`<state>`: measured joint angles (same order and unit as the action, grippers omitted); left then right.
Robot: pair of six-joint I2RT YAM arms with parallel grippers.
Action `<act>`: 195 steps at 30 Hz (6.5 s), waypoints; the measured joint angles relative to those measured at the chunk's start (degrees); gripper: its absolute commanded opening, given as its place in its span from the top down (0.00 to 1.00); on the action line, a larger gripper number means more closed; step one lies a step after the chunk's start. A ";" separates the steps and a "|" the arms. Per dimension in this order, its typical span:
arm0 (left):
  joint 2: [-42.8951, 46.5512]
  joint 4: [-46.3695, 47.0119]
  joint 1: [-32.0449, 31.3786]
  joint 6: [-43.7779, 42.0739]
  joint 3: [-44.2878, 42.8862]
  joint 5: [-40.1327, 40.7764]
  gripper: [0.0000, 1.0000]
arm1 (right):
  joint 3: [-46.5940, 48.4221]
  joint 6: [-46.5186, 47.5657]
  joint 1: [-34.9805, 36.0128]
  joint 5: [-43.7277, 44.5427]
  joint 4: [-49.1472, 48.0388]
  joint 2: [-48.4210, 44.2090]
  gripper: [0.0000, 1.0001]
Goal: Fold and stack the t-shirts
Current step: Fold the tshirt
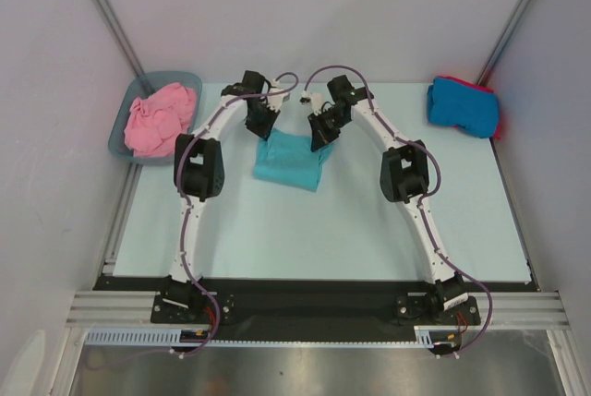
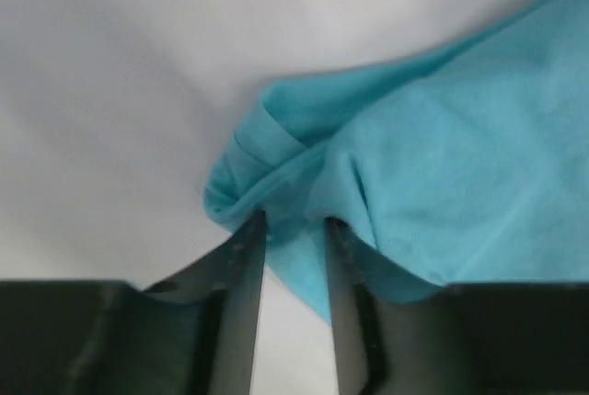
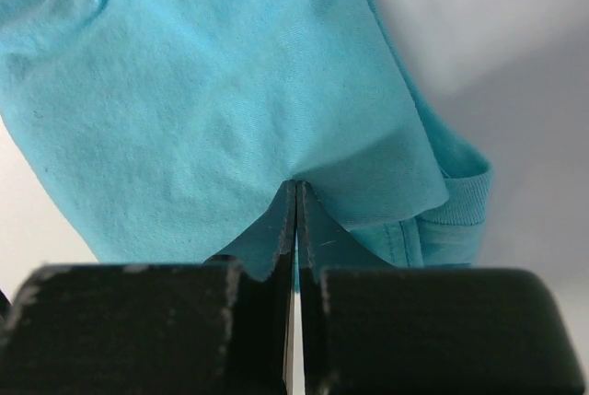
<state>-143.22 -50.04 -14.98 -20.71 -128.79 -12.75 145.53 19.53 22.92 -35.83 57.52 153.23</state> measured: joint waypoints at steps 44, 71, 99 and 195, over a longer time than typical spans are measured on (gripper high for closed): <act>2.51 -2.78 3.76 4.44 3.74 -18.03 0.55 | 0.00 0.63 1.03 0.50 0.02 0.00 1.00; 2.08 -1.49 3.76 4.87 2.45 -18.01 0.88 | -0.42 1.57 1.44 0.94 0.02 0.00 1.00; 1.40 -1.49 3.78 0.55 -2.91 -9.73 0.62 | -0.90 2.16 2.32 1.51 -0.02 -0.02 1.00; 19.21 7.56 20.92 4.39 13.18 13.84 0.00 | -21.84 19.93 17.79 24.11 -6.45 -22.80 0.39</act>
<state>-124.01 -42.48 5.93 -16.32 -115.61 1.08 123.70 39.46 40.71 -11.73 51.07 130.43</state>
